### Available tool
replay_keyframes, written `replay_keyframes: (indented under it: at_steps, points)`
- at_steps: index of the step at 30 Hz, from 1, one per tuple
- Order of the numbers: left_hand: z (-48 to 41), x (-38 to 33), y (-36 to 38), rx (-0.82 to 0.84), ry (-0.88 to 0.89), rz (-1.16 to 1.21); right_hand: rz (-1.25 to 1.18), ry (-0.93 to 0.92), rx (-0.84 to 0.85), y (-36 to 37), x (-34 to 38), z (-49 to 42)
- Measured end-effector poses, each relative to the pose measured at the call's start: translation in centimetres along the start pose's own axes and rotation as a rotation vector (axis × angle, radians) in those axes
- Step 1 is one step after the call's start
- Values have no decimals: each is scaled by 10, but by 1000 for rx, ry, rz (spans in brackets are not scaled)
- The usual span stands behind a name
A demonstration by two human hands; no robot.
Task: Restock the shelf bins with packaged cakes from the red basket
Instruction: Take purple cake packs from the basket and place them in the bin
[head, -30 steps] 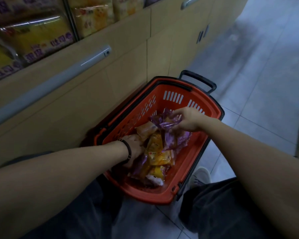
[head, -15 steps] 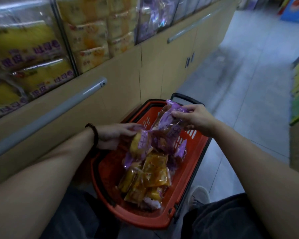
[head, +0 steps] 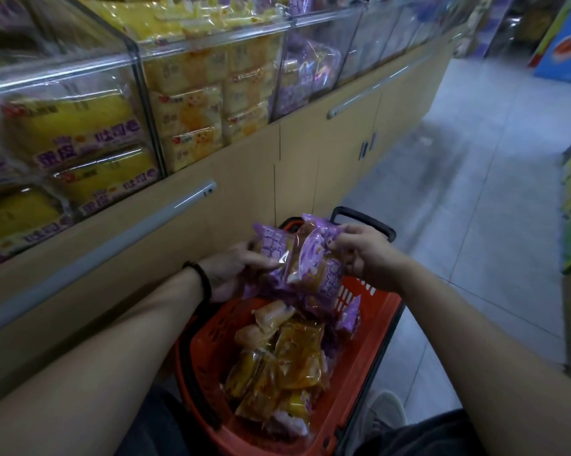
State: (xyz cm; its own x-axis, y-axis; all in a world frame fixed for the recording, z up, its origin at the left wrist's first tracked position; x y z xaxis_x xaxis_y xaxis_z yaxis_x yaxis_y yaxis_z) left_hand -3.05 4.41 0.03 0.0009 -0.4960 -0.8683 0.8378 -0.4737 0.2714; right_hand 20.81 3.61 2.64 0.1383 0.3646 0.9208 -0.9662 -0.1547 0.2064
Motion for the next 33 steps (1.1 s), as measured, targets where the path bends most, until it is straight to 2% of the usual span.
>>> replay_keyframes:
  at_steps: [2,6,10,14,18,24,30,33]
  points:
    - [-6,0,-2,-29,0,23,-2,-23,13,0,3,-1]
    - [-10,-2,-3,-147,45,-29,71,-120,-163,-9,12,-3]
    - [-13,-5,-4,-187,34,-48,122,-176,-240,-15,13,-6]
    - [-14,-1,-2,-208,-30,-62,355,-288,-277,-13,13,-11]
    - [-14,5,2,-193,-53,-182,552,-331,-235,4,20,-5]
    - [-3,0,2,-176,-120,-190,366,-103,15,11,14,-1]
    - [10,-5,7,-86,-121,-320,458,-264,30,17,23,16]
    - [15,-5,11,-78,-154,-367,702,-298,28,26,30,23]
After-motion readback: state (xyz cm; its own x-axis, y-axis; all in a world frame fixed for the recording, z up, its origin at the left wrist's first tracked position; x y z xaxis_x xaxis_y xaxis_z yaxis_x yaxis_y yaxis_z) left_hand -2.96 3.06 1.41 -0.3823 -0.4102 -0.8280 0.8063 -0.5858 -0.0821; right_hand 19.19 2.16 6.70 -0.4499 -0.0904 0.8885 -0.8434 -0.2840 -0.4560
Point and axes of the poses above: each hand's wrist, its own z-axis away from the middle knuckle, its own y-axis out of the palm, x = y × z, the point moved 5 cm from there along -z, towards the middle knuckle, and after that the axes turned 2 degrees about -z, right-handed, at the moved point
